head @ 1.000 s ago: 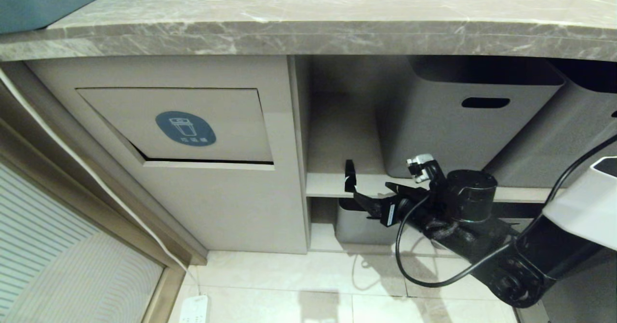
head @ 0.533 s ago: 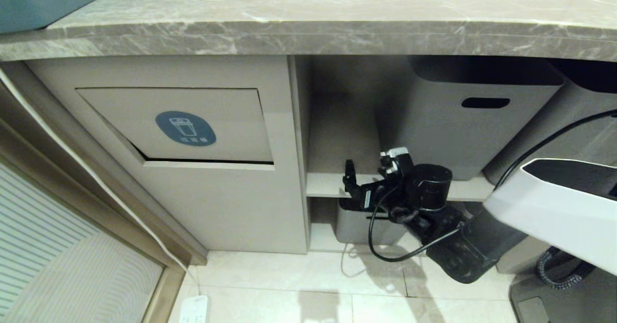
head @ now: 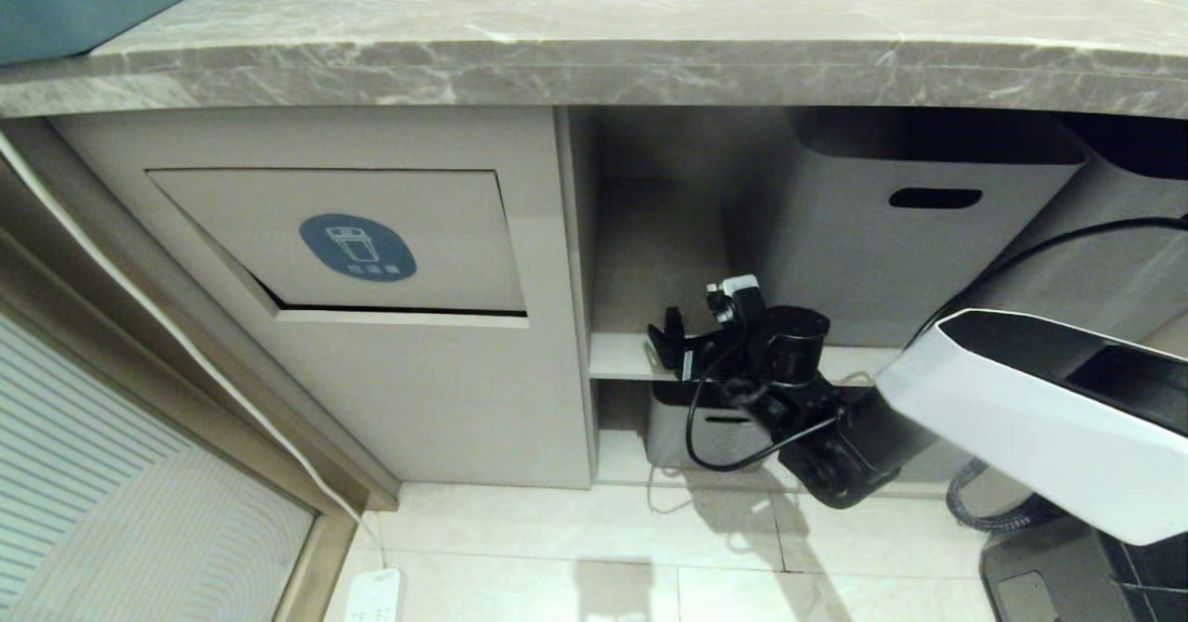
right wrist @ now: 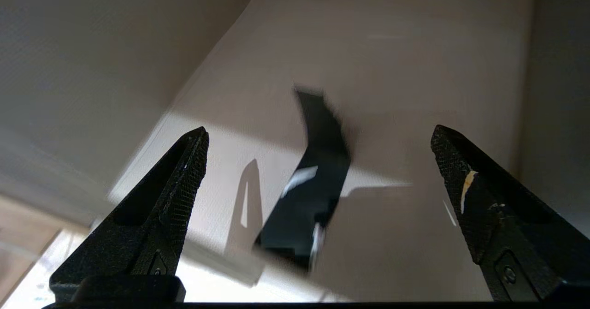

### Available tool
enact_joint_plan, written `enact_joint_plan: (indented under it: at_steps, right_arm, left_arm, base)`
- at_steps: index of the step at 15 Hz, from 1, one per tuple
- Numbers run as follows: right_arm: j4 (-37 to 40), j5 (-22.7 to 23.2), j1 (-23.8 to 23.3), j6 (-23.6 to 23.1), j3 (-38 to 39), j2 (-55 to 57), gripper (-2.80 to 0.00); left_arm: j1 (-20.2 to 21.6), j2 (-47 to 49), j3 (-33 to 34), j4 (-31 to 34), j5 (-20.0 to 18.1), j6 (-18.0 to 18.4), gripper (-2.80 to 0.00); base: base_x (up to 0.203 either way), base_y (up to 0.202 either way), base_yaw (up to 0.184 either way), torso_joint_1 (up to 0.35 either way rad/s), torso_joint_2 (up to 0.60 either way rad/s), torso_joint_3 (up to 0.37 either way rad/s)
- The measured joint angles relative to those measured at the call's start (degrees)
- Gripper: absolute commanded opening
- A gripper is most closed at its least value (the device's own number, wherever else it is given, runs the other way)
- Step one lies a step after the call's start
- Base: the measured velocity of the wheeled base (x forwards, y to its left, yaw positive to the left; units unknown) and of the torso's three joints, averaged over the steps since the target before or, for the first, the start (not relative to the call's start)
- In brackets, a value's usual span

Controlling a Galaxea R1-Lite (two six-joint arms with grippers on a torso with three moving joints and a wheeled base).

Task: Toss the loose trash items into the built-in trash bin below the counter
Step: Pick up the garbage

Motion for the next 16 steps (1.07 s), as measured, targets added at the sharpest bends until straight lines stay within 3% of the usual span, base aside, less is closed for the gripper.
enact_joint_plan:
  at_steps: [4,10,11,16]
  right_arm:
    - [5.47,-0.10,-0.40,-0.45,-8.69,3.29,0.00]
    - [8.15,0.17,-1.49,-2.80,-14.59,6.50,0.00]
    - [8.23,0.18,-1.73,-2.75,-15.45,6.92,-2.80]
    - [8.22,0.15,-2.40,-2.12,-16.66,8.11,-2.80]
  left_arm:
    - [0.00,0.00,0.00,0.00,0.01,-0.01,-2.80]
    - [0.00,0.00,0.00,0.00,0.00,-0.01,-2.80]
    - [0.00,0.00,0.00,0.01,0.02,-0.01,-2.80]
    - [0.00,0.00,0.00,0.00,0.02,-0.01,-2.80]
  base:
    - [0.000,0.000,0.000,0.000,0.00,0.000]
    - [0.000,0.000,0.000,0.000,0.00,0.000]
    - [0.000,0.000,0.000,0.000,0.00,0.000]
    - [0.000,0.000,0.000,0.000,0.00,0.000]
